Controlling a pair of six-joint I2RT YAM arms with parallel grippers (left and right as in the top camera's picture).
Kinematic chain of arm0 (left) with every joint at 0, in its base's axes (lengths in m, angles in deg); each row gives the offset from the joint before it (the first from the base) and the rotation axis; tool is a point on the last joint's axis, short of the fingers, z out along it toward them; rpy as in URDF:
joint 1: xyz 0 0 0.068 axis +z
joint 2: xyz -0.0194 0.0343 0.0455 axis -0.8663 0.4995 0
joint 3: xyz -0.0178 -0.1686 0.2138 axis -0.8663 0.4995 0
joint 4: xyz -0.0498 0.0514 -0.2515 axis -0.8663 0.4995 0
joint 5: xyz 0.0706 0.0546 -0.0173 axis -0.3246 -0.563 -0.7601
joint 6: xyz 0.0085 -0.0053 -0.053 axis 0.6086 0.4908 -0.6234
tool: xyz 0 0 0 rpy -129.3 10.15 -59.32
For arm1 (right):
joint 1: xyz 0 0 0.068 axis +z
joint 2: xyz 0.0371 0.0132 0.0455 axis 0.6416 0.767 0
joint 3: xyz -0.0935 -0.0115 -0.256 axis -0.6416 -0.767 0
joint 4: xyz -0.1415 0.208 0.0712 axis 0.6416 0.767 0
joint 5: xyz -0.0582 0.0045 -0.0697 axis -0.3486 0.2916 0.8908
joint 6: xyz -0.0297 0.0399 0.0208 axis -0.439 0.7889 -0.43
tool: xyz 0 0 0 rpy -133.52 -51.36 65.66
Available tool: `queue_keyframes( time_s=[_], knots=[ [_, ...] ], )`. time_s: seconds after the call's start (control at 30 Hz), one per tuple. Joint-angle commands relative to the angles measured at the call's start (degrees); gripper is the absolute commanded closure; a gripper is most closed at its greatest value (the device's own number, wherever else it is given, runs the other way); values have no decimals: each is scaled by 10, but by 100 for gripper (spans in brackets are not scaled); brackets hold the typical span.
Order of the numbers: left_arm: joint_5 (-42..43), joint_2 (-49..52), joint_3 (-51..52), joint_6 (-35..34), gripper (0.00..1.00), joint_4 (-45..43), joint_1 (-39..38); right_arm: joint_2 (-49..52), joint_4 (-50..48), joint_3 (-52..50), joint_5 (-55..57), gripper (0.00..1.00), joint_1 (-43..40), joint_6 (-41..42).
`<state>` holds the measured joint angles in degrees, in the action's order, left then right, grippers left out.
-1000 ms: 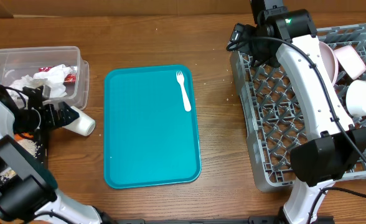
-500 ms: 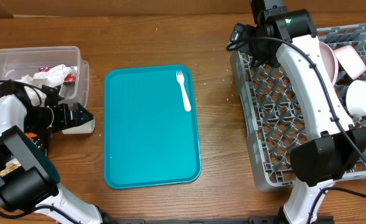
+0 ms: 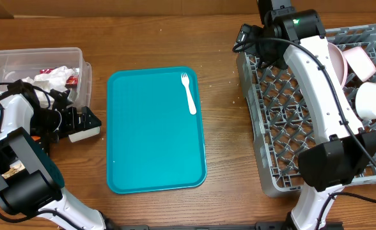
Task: Sort waste into correct bins and load items into the dishwasher
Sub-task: 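Grasp the white paper cup on the table with the left gripper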
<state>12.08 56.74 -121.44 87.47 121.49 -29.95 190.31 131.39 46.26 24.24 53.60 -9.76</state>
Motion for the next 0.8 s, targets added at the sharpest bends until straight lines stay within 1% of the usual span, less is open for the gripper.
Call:
queue_keyframes(
  time_s=[0.0, 0.1, 0.13, 0.17, 0.2, 0.23, 0.27, 0.3, 0.33, 0.37, 0.43, 0.47, 0.63, 0.77],
  knots=[
    [-1, 8, 0, -5, 0, 3, -1, -2, -2, 1, 6, 0, 0, -4],
    [-2, 8, 0, -5, 1, 3, -1, -2, -2, 1, 6, 0, 0, -4],
    [-3, 8, 0, -5, 16, 4, -1, -2, -2, 1, 6, 0, 0, -4],
    [-3, 8, 0, -5, 23, 6, -1, -2, -2, 1, 6, 0, 0, -4],
    [-3, 8, 0, -5, 43, 8, -1, -2, -2, 1, 6, 0, 0, -4],
    [-3, 8, 0, -5, 54, 11, -1, -2, -2, 1, 6, 0, 0, -4],
    [-3, 8, 0, -5, 55, 16, -1, -2, -2, 1, 6, 0, 0, -4],
    [-3, 8, 0, -5, 49, 20, -1, -2, -2, 1, 6, 0, 0, -4],
    [-3, 8, 0, -5, 48, 24, -1, -2, -2, 1, 6, 0, 0, -4],
    [-3, 8, 0, -5, 60, 29, -1, -2, -2, 1, 6, 0, 0, -4],
    [-3, 8, 0, -5, 91, 38, -1, -2, -2, 1, 6, 0, 0, -4],
    [-3, 8, 0, -5, 96, 45, -1, -2, -2, 1, 6, 0, 0, -4],
    [7, 8, -2, -18, 96, 64, -1, -2, -2, 1, 6, 0, 0, -4],
    [36, 8, -14, -18, 96, 86, -1, -2, -2, 1, 6, 0, 0, -4]
  ],
)
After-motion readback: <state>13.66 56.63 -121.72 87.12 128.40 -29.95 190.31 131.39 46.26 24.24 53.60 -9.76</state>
